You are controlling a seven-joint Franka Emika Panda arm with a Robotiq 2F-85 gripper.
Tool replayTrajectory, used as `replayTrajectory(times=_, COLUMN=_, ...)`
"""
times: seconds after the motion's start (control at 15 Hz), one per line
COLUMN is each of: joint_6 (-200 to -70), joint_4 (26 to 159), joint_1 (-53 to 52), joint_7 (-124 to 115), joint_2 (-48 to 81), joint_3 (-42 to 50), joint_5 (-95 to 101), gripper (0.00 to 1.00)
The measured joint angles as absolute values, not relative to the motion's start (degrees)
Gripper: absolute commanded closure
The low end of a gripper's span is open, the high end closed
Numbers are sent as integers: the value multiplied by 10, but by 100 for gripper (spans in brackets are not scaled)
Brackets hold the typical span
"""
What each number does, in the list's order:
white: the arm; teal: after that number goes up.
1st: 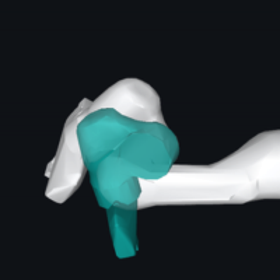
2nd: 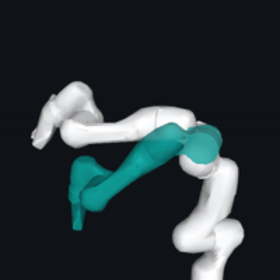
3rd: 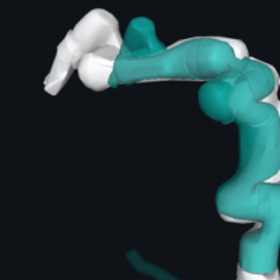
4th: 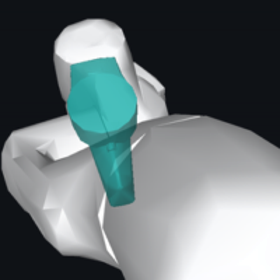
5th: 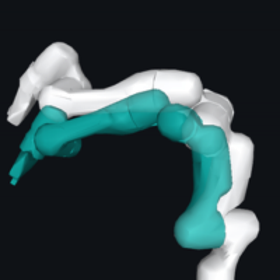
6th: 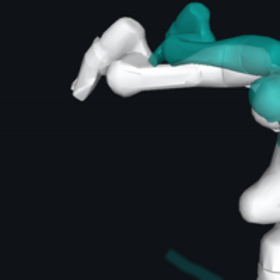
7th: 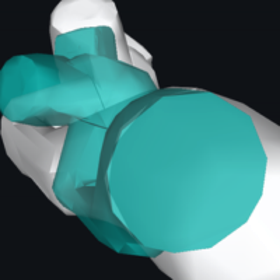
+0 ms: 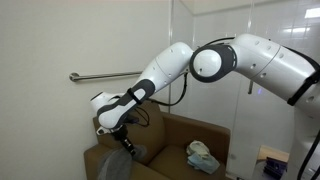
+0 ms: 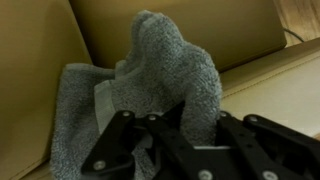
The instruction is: Move the towels from the left armrest to the right armrest
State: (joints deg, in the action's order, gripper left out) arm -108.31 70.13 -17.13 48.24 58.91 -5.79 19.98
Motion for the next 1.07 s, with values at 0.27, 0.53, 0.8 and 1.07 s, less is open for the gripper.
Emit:
replayTrajectory(times=0.27, joint_6=-1083, joint_4=792, joint_1=-150, joint_7=462, joint_2=510, joint_3=-64, joint_5=182, gripper=93)
replayTrajectory(times=0.53, joint_6=-1084, joint_4=887, joint_1=-103, joint_7=418, joint_2=421, joint_3=-74, joint_5=124, gripper=94)
replayTrajectory(times=0.8, joint_6=-1088, joint_4=986, joint_1=-32, joint_7=410, joint_2=331, joint_3=-72, joint_5=65, gripper=94)
replayTrajectory(times=1.07, joint_6=-1088, joint_4=1055, joint_1=38, joint_7=409, joint_2=264, joint_3=-36, joint_5=38, gripper=95)
